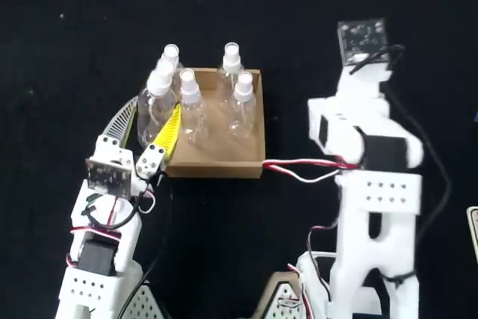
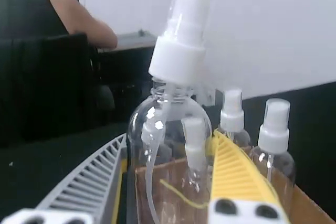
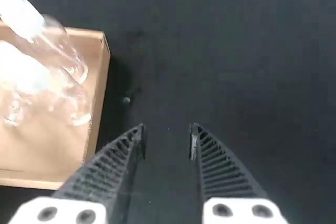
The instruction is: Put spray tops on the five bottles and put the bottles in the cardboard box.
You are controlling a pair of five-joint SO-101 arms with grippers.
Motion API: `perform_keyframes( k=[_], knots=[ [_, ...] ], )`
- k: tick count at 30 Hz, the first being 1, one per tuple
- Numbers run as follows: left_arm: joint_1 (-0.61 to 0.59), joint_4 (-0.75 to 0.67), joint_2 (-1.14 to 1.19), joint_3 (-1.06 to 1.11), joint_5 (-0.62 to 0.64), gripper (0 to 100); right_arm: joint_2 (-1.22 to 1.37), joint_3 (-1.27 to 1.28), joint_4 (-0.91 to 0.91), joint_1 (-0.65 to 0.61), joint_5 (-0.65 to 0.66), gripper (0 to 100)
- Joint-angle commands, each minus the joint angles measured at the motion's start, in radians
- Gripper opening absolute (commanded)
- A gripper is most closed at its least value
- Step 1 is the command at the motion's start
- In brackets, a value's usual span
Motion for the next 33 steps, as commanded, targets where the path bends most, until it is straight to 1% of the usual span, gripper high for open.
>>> perform_keyframes(
  k=[1,9,10,12,15,17,20,25,29,33],
  knots=[
    [0.007,0.032,-0.012,0.022,0.006,11,-0.027,0.108,-0.149,0.012,0.002,11.3],
    [0.033,0.046,-0.011,0.022,0.02,11,-0.027,0.401,-0.468,0.011,0.002,11.2],
    [0.03,0.048,-0.011,0.022,0.051,11,-0.027,0.426,-0.502,0.011,0.002,11.1],
    [0.022,0.046,-0.011,0.022,0.155,11,-0.025,0.466,-0.557,0.011,0.002,11.0],
    [0.022,0.046,-0.011,0.022,0.296,11,-0.021,0.495,-0.598,0.011,0.002,11.0],
    [0.022,0.044,-0.011,0.022,0.339,11,-0.021,0.501,-0.6,0.011,0.002,11.0],
    [0.016,0.044,-0.011,0.022,0.339,11,-0.021,0.504,-0.6,0.011,0.002,11.0],
    [-0.124,0.044,-0.012,0.019,0.348,11,-0.019,0.504,-0.6,0.011,0.002,11.0],
    [-0.268,0.038,-0.012,0.001,0.348,11,-0.019,0.504,-0.601,0.011,0.002,11.0],
    [-0.444,-0.11,-0.011,0.022,0.341,11,-0.019,0.504,-0.601,0.011,0.002,11.0]
  ],
)
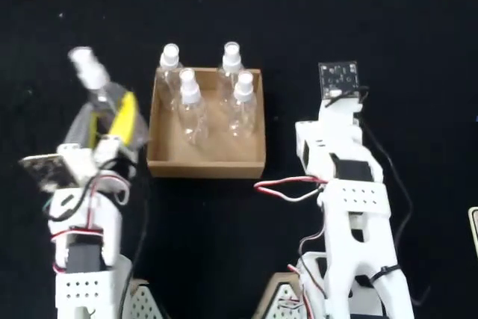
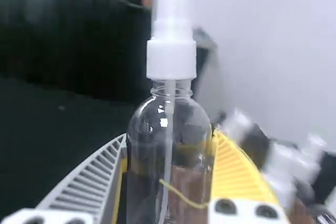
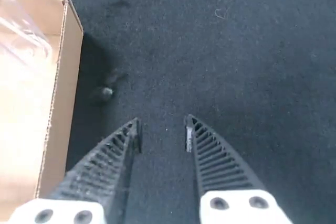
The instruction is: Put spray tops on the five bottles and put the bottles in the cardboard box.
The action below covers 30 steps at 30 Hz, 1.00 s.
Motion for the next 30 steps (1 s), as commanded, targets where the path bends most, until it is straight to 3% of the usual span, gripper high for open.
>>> perform_keyframes(
  k=[1,10,17,30],
  knots=[
    [-0.208,-0.161,-0.011,0.022,0.0,11,-0.019,-0.004,-0.031,0.011,0.002,11.0],
    [-0.354,-0.273,-0.009,0.016,-0.032,12,-0.019,-0.005,-0.031,0.009,0.002,11.0],
    [-0.357,-0.318,-0.009,0.012,-0.155,12,-0.019,-0.004,-0.031,0.009,0.002,11.0],
    [-0.358,-0.311,0.046,-0.162,-0.175,12,-0.019,-0.004,-0.031,0.009,0.002,11.0]
  ],
)
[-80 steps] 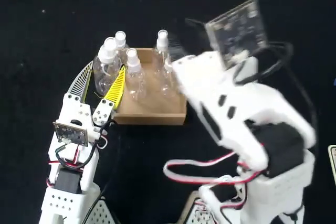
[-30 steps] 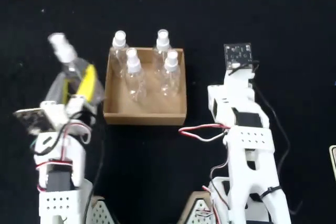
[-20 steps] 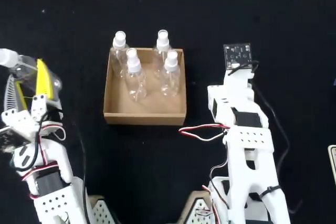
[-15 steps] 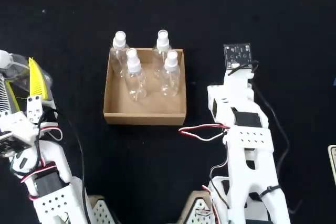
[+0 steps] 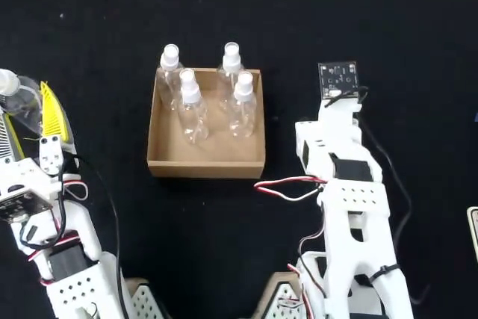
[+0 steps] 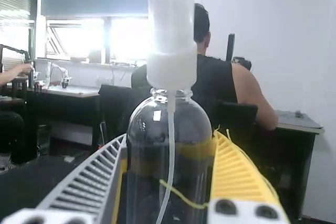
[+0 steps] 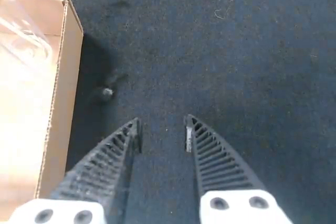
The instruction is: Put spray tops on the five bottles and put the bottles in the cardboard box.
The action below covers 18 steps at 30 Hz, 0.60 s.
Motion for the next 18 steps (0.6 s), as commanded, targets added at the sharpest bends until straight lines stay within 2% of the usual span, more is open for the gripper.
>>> perform_keyframes(
  k=[1,8,13,15,18],
  knots=[
    [-0.015,-0.017,0.089,-0.163,-0.005,12,-0.019,-0.004,-0.031,0.009,0.002,11.0],
    [-0.108,-0.026,0.566,-0.43,-0.005,11,-0.019,-0.004,-0.031,0.009,0.002,11.0],
    [-0.202,-0.031,0.776,-0.506,0.002,11,-0.019,-0.004,-0.031,0.009,0.002,11.0],
    [-0.242,-0.106,0.839,-0.501,-0.002,11,-0.019,-0.004,-0.031,0.009,0.002,11.0],
    [-0.308,-0.336,0.928,-0.443,-0.006,11,-0.019,-0.004,-0.031,0.009,0.002,11.0]
  ],
)
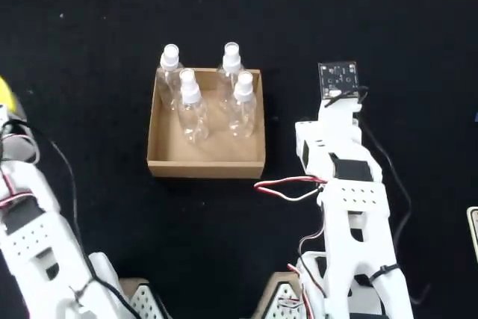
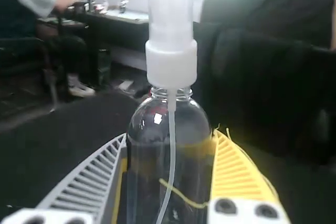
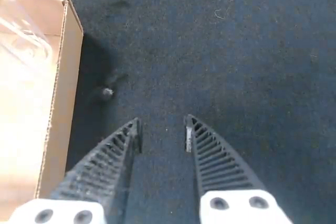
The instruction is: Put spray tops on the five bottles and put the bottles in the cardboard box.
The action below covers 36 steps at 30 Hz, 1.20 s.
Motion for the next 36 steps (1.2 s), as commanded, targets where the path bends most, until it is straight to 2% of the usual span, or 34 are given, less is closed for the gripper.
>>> perform_keyframes(
  k=[1,3,6,18,25,30,36],
  knots=[
    [-0.096,-0.334,0.123,0.018,-0.006,11,-0.019,-0.004,-0.031,0.009,0.002,11.0],
    [-0.117,-0.465,0.18,0.079,-0.006,11,-0.019,-0.004,-0.031,0.009,0.002,11.0],
    [-0.147,-0.56,0.265,0.136,-0.008,12,-0.019,-0.004,-0.031,0.009,0.002,11.0],
    [-0.308,-0.591,0.489,0.071,-0.006,11,-0.019,-0.002,-0.031,-0.031,0.002,11.0],
    [-0.338,-0.875,0.62,0.119,-0.018,11,-0.019,-0.001,-0.031,-0.04,0.002,11.0],
    [-0.341,-0.968,0.784,0.105,-0.089,11,-0.019,-0.001,-0.031,-0.04,0.002,11.0],
    [-0.344,-1.223,0.988,0.102,-0.098,11,-0.019,-0.001,-0.031,-0.041,0.002,11.0]
  ],
)
